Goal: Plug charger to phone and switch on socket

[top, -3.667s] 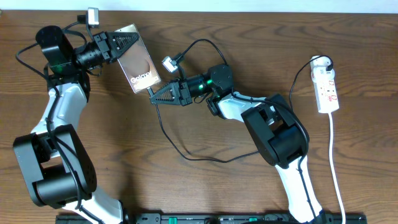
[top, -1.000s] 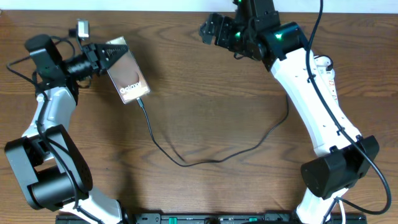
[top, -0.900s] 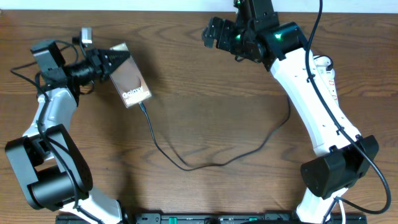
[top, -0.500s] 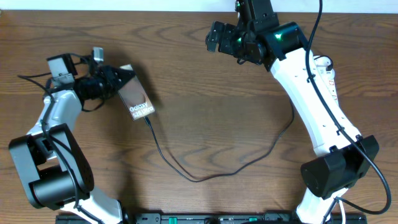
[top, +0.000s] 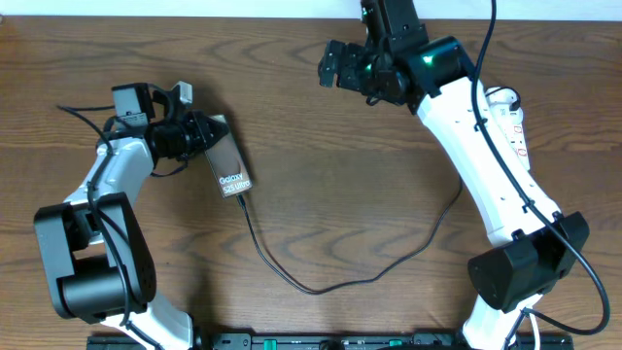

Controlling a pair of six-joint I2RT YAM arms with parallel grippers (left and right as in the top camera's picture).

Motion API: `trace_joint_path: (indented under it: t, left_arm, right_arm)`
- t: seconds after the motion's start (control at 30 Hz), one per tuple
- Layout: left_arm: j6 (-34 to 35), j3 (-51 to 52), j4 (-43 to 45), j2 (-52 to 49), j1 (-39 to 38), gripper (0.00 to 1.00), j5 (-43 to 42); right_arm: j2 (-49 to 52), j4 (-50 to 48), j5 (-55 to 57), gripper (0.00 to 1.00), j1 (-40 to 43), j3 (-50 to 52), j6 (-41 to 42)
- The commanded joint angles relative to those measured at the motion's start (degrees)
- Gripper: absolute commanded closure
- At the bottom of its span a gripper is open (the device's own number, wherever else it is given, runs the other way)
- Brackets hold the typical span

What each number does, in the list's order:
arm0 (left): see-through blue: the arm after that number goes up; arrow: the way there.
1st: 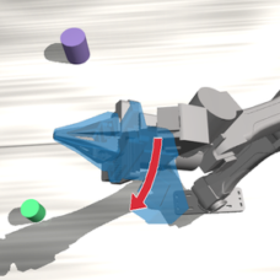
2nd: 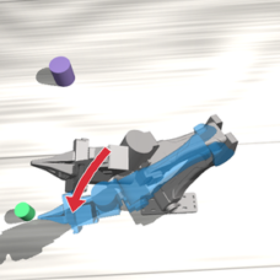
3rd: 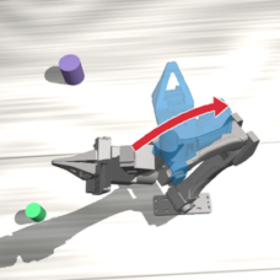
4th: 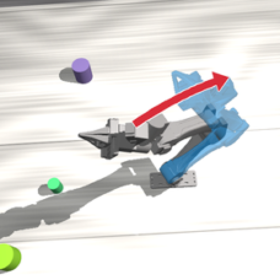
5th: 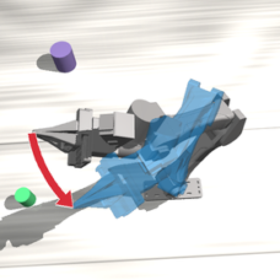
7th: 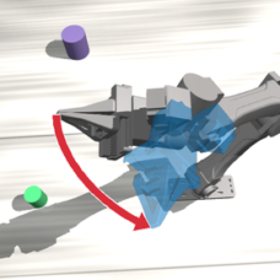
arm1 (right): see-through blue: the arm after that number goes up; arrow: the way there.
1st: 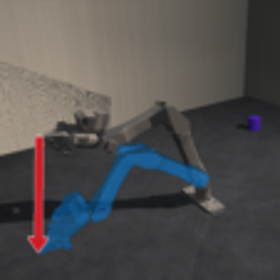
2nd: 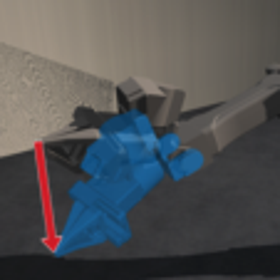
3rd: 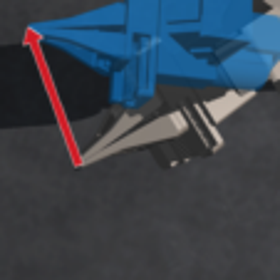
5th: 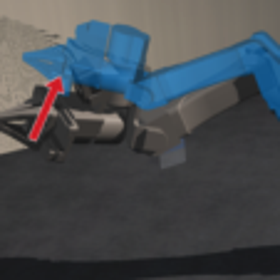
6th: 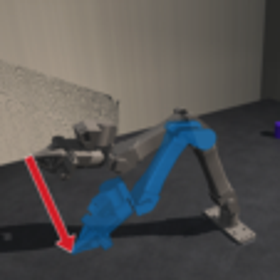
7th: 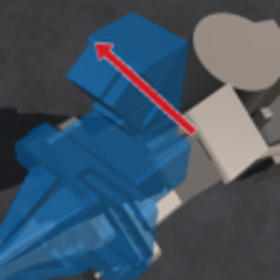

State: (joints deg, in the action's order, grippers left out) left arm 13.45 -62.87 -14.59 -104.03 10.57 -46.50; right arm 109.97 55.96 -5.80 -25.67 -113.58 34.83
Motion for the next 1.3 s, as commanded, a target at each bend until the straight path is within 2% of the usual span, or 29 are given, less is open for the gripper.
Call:
trace_joint_path:
  t: [0.0,0.3,1.07,1.27]
  left_arm:
    - [-0.55,-0.22,-0.42,1.05,-0.98,0.93,2.05]
    - [-0.59,-0.02,-2.8,1.05,-2.8,0.93,5.68]
    - [-0.52,2.67,-2.71,1.03,-3.32,0.93,7.63]
    - [4.17,2.67,-2.73,1.03,-3.32,0.93,7.58]
  right_arm:
    - [-0.57,0.39,2.38,0.01,-0.92,-0.63,-1.05]
    - [-0.57,0.48,2.71,0.01,-1.05,-0.63,-1.05]
    - [-0.57,1.38,2.89,0.01,-1.11,-0.63,-1.03]
    - [-0.57,1.57,2.89,0.01,-1.11,-0.63,-1.03]
